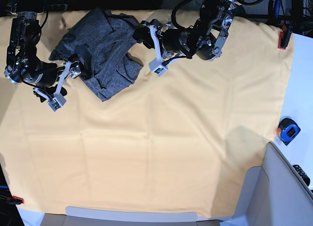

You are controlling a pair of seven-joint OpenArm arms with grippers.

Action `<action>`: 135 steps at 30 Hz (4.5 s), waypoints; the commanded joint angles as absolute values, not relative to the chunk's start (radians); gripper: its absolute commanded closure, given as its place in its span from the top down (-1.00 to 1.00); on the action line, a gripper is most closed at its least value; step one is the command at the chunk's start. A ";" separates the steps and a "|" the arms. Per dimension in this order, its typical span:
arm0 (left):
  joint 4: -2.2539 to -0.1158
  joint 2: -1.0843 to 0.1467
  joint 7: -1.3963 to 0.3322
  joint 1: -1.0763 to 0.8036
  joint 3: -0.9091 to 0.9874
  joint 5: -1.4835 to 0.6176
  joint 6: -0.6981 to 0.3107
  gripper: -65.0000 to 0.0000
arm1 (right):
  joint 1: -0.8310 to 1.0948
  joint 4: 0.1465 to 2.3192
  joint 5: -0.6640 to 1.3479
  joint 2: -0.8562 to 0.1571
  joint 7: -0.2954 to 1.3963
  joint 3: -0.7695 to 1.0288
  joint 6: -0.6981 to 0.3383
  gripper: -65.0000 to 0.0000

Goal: Fold the T-shirt properly
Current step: 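Grasp the bundle sides with both grippers and tuck them inward, then pull the bundle with both grippers to square it into a rectangle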

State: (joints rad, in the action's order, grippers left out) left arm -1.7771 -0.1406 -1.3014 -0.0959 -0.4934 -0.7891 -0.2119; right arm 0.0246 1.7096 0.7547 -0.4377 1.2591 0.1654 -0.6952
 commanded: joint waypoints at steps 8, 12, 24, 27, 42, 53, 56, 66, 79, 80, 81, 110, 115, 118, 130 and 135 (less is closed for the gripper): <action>-1.707 -0.136 -1.257 -0.079 -0.529 -0.808 -0.219 -0.14 | 0.001 1.727 0.771 -0.449 1.237 0.022 -0.698 0.91; -1.705 -0.137 -1.233 -0.079 -0.552 -0.809 -0.219 -0.13 | 0.001 1.727 0.771 -0.446 1.236 0.008 -0.698 0.91; -1.704 -0.143 -1.234 -0.036 -0.638 -0.806 -0.220 -0.89 | 0.004 1.725 0.773 -0.438 1.231 -0.036 -0.698 0.43; -1.682 -0.143 -1.236 -0.033 -0.636 -0.805 -0.220 -1.00 | 0.002 1.721 0.769 -0.418 1.231 -0.036 -0.698 -0.07; -1.666 -0.142 -1.234 0.019 -0.627 -0.809 -0.217 -1.00 | -0.031 1.673 0.771 -0.415 1.228 -0.031 -0.698 -0.20; -1.744 -0.143 -1.237 0.073 -0.625 -0.809 -0.214 -1.00 | -0.047 1.672 0.768 -0.367 1.231 0.117 -0.698 -0.20; -1.747 -0.143 -1.237 0.084 -0.625 -0.809 -0.214 -1.00 | -0.065 1.655 0.737 -0.367 1.231 0.119 -0.698 -0.20; -1.745 -0.139 -1.237 0.136 -0.624 -0.809 -0.214 -1.00 | -0.111 1.598 0.550 -0.245 1.230 0.116 -0.698 -0.20; -1.742 -0.139 -1.237 0.153 -0.553 -0.809 -0.214 -1.00 | -0.200 1.581 0.507 -0.196 1.230 0.117 -0.698 -0.20; -1.742 -0.139 -1.237 0.153 -0.547 -0.809 -0.214 -1.00 | -0.202 1.572 0.507 -0.196 1.230 0.119 -0.698 -0.20; -1.742 -0.140 -1.237 0.153 -0.544 -0.809 -0.214 -1.00 | -0.203 1.564 0.507 -0.196 1.228 0.119 -0.698 -0.20; -1.676 -0.139 -1.225 0.147 -0.504 -0.805 -0.214 -0.49 | -0.209 1.438 0.507 -0.183 1.095 0.119 -0.633 -0.18; -1.678 -0.136 -1.225 0.145 -0.501 -0.808 -0.213 -0.37 | -0.209 1.437 0.507 -0.183 1.101 0.119 -0.633 -0.19; -1.678 -0.136 -1.225 0.145 -0.483 -0.809 -0.213 -0.34 | -0.216 1.414 0.507 -0.183 1.104 0.119 -0.631 -0.19; -1.676 -0.124 -1.227 0.145 -0.453 -0.809 -0.213 -0.33 | -0.222 1.380 0.510 -0.180 1.102 0.119 -0.631 -0.18; -1.652 -0.110 -1.227 0.145 -0.455 -0.809 -0.216 -0.33 | -0.229 1.380 0.510 -0.182 1.102 0.119 -0.631 -0.11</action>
State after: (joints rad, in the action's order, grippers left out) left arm -1.6398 -0.1192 -1.2358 0.1284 -0.4576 -0.7925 -0.2100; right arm -0.2058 1.3705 0.5037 -0.1764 1.1057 0.1158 -0.6319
